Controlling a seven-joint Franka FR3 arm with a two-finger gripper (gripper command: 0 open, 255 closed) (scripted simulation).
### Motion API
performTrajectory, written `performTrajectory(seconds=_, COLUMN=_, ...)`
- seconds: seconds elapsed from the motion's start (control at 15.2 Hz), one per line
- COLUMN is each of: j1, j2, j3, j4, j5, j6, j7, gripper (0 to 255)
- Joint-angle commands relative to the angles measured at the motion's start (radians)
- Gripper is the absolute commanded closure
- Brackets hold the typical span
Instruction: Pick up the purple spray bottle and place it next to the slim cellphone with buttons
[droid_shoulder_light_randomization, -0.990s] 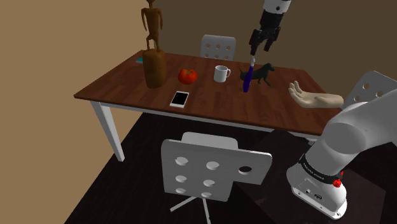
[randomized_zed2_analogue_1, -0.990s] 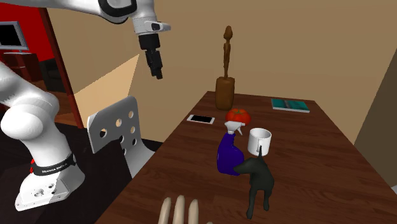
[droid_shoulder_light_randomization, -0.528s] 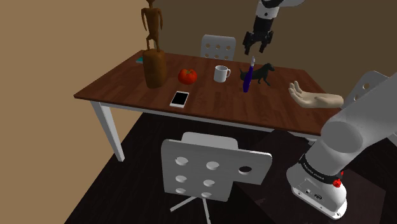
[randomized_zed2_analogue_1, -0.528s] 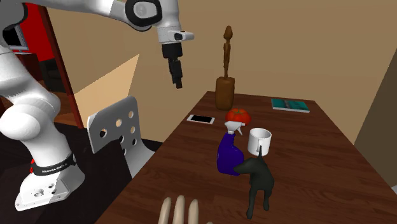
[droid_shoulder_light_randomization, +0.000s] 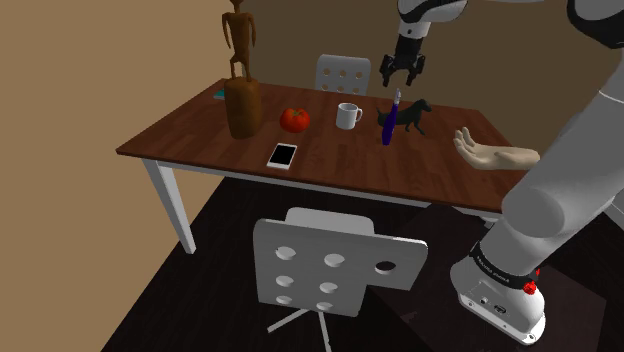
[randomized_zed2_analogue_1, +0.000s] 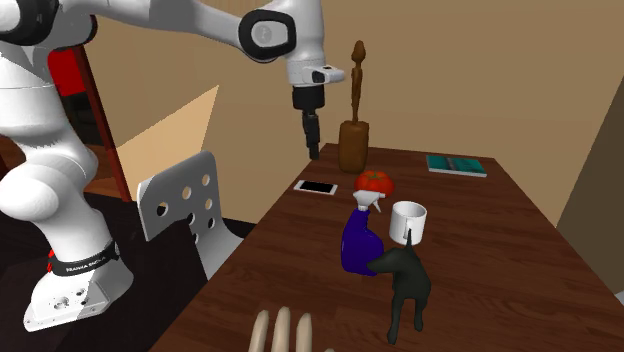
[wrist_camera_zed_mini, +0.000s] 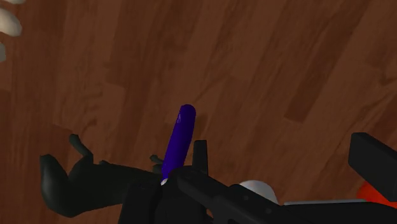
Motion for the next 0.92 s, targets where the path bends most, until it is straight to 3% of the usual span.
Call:
performTrajectory(seconds=0.0, j1=-0.017, j2=0.073, j3=-0.017, j4=0.066, j5=0.016, j6=0.001, j7=0.011, gripper=0)
performTrajectory(seconds=0.59, j1=-0.115, j2=0.38, j3=-0.077, j4=0.377, j5=0.108, j6=-0.033, j7=0.059, gripper=0)
performTrajectory(seconds=0.86, j1=-0.122, j2=0.404, j3=-0.078, j4=0.367, j5=0.115, j6=-0.001, j7=0.06, gripper=0)
